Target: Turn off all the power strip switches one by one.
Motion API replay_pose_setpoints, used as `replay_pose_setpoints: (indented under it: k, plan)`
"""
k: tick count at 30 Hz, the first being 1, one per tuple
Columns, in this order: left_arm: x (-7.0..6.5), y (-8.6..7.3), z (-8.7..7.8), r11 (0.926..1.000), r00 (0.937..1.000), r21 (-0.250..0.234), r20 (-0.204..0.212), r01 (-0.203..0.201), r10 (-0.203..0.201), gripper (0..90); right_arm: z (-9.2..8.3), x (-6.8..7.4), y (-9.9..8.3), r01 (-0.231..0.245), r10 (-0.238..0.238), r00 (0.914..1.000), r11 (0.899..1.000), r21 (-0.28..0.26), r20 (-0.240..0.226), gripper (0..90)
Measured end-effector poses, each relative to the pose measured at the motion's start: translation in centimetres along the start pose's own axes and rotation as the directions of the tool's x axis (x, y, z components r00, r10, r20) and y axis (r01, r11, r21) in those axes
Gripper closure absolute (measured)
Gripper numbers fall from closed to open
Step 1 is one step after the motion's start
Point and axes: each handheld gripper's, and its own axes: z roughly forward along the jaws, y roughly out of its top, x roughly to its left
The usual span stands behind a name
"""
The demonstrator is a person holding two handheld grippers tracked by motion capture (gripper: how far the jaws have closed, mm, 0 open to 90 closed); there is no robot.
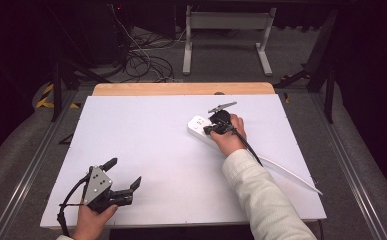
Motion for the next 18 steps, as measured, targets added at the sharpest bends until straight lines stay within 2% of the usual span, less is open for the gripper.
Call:
replay_pose_setpoints:
  k: [3, 6, 9, 12, 13, 15, 18]
  plan:
    - [0.0, 0.0, 0.0, 1.0, 1.0, 0.001, 0.001, 0.0, 0.0, 9.3, 0.1, 0.0, 0.1, -0.009, 0.009, 1.0, 1.0, 0.004, 0.0, 90.0]
    - [0.0, 0.0, 0.0, 1.0, 1.0, 0.002, 0.001, 0.0, 0.0, 9.2, 0.2, 0.2, 0.3, 0.006, -0.006, 0.9999, 1.0, 0.022, 0.012, 90.0]
    - [0.0, 0.0, 0.0, 1.0, 1.0, -0.001, -0.001, -0.002, 0.002, 9.3, 0.2, 0.1, 0.5, -0.006, 0.006, 1.0, 0.999, 0.038, 0.003, 90.0]
    - [0.0, 0.0, -0.1, 1.0, 1.0, -0.005, -0.004, 0.001, -0.001, 9.2, 0.2, 0.1, 0.5, -0.023, 0.023, 0.9997, 0.999, 0.032, 0.004, 90.0]
    - [0.1, 0.0, -0.1, 1.0, 1.0, -0.004, -0.002, 0.001, -0.001, 9.3, 0.2, 0.2, 0.5, -0.007, 0.006, 0.9999, 1.0, 0.027, 0.011, 90.0]
    - [0.2, 0.0, -0.1, 1.0, 1.0, -0.005, -0.005, -0.001, 0.001, 9.3, -0.3, 0.5, 0.7, 0.04, -0.039, 0.9985, 0.999, -0.008, 0.038, 90.0]
    - [0.2, 0.0, -0.1, 1.0, 1.0, -0.005, -0.002, 0.008, -0.008, 9.2, -1.1, 0.7, 0.9, 0.024, -0.023, 0.9997, 0.993, -0.112, 0.01, 90.0]
